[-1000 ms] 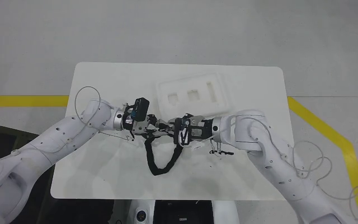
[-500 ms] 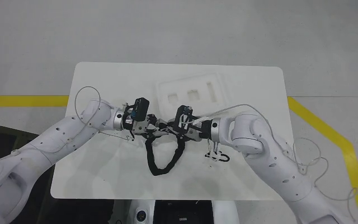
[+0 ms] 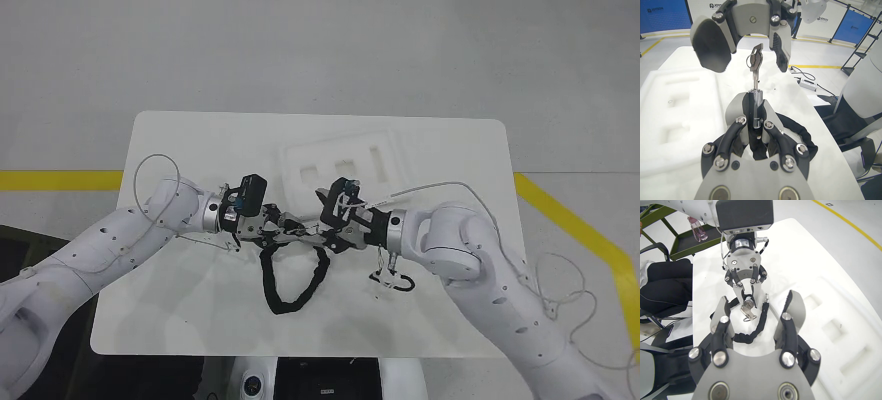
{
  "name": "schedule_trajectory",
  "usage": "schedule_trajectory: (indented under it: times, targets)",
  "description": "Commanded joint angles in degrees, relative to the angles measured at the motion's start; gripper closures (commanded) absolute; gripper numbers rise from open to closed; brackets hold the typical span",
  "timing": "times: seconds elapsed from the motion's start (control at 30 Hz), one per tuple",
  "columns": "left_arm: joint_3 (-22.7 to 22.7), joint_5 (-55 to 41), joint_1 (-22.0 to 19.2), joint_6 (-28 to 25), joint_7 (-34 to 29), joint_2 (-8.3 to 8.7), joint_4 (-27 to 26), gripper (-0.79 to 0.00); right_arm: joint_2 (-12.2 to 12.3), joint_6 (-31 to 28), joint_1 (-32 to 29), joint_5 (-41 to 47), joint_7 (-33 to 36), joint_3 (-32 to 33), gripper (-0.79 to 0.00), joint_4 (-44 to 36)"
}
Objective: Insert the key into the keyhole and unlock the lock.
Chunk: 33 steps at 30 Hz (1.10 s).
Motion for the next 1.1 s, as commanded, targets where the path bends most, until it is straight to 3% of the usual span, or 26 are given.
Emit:
schedule_trajectory:
  times: [0.0,0.33,0.57,0.77,0.8,0.83,0.87,1.07]
  targets:
    - [-0.11,-0.14,0.14,0.50,-0.33,0.01,0.19,0.000,0.35,0.15,-1.30,-0.02,-0.11,1.50,-0.785,-0.76]
    - [-6.32,-7.86,3.63,13.21,-15.40,1.00,2.23,0.000,2.01,0.19,-7.94,0.11,-1.47,8.83,-0.785,-3.87]
    - [-9.63,-8.35,4.60,16.08,-24.12,1.43,1.54,0.000,2.55,-0.19,-10.09,0.54,-2.08,10.90,-0.785,-5.01]
    - [-12.28,-8.51,5.85,16.76,-27.76,1.85,1.47,0.000,2.75,-0.34,-10.42,1.02,-2.05,11.05,-0.785,-5.07]
    - [-12.64,-8.46,6.11,16.65,-27.95,1.89,1.26,-0.314,2.77,-0.39,-10.42,1.07,-2.09,11.03,-0.785,-5.04]
    - [-12.94,-8.39,6.40,16.40,-28.09,1.91,1.07,-0.677,2.80,-0.42,-10.41,1.16,-2.10,11.01,-0.785,-4.99]
    - [-13.15,-7.97,6.59,16.04,-28.45,1.90,0.74,-0.785,2.82,-0.39,-10.39,1.25,-2.11,11.00,-0.785,-4.95]
    - [-14.70,-7.00,7.49,14.80,-29.65,1.57,-0.16,-0.785,2.93,-0.46,-10.44,1.91,-2.85,11.08,-0.785,-4.43]
